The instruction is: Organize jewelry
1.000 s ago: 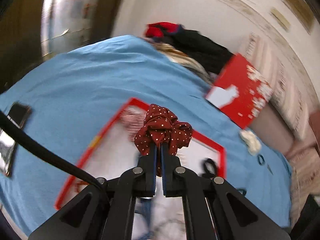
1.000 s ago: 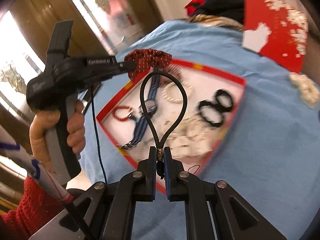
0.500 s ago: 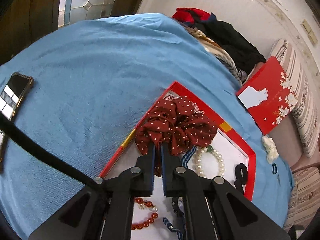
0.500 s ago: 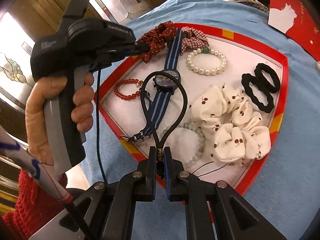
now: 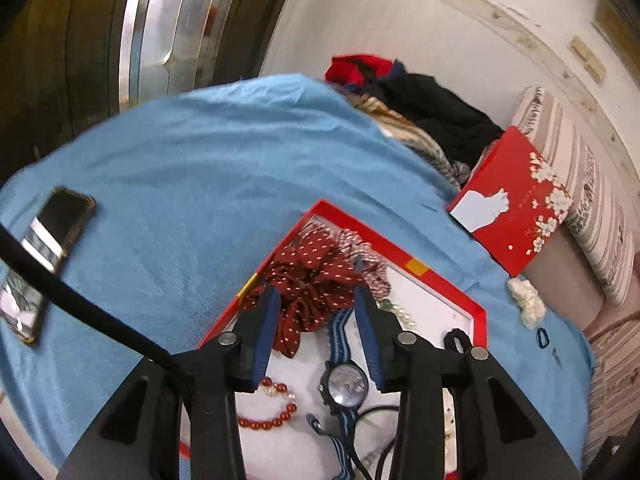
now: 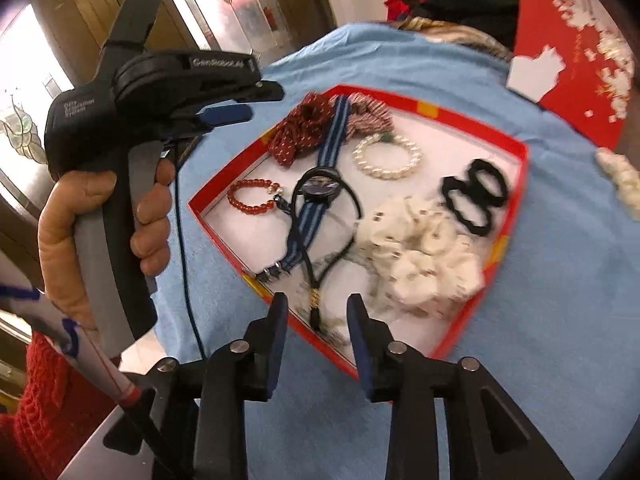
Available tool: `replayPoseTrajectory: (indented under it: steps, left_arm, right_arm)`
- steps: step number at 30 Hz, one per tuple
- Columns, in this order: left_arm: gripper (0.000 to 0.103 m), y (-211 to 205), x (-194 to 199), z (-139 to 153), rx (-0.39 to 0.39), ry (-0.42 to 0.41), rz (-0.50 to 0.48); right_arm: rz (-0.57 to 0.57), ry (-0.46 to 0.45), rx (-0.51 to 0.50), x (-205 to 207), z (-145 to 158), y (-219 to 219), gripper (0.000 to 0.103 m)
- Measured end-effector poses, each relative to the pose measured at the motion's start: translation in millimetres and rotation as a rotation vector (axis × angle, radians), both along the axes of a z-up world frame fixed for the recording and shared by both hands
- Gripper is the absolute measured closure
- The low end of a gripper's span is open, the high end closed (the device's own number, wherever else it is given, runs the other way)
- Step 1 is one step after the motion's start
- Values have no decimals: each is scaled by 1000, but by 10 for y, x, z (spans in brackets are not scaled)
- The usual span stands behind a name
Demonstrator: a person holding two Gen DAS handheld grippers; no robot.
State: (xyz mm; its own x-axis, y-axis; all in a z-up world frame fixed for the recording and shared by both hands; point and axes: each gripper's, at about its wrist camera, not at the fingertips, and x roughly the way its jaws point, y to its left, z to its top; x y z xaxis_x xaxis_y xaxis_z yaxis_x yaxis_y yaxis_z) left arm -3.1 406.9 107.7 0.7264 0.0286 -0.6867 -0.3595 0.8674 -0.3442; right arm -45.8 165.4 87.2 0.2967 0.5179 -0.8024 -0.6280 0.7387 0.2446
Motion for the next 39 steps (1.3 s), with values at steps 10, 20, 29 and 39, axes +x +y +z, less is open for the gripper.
replayPoseTrajectory:
  steps: [10, 20, 29, 39]
  left_arm:
    - [39, -875, -583, 457, 250, -105, -17]
    - [34, -1759, -1137, 527, 221, -48, -156]
    - [29, -2228, -1468, 554, 229, -17, -201]
    - [29, -2255, -1638, 413, 297, 60, -167]
  right_arm:
    - [-180, -50, -81, -522, 42, -1052, 63]
    - [-389, -19, -48, -753, -38, -2020, 62]
    - [-487, -61, -47, -961, 21, -2308, 58]
    - [-500, -114, -71, -1075, 102, -2293, 54]
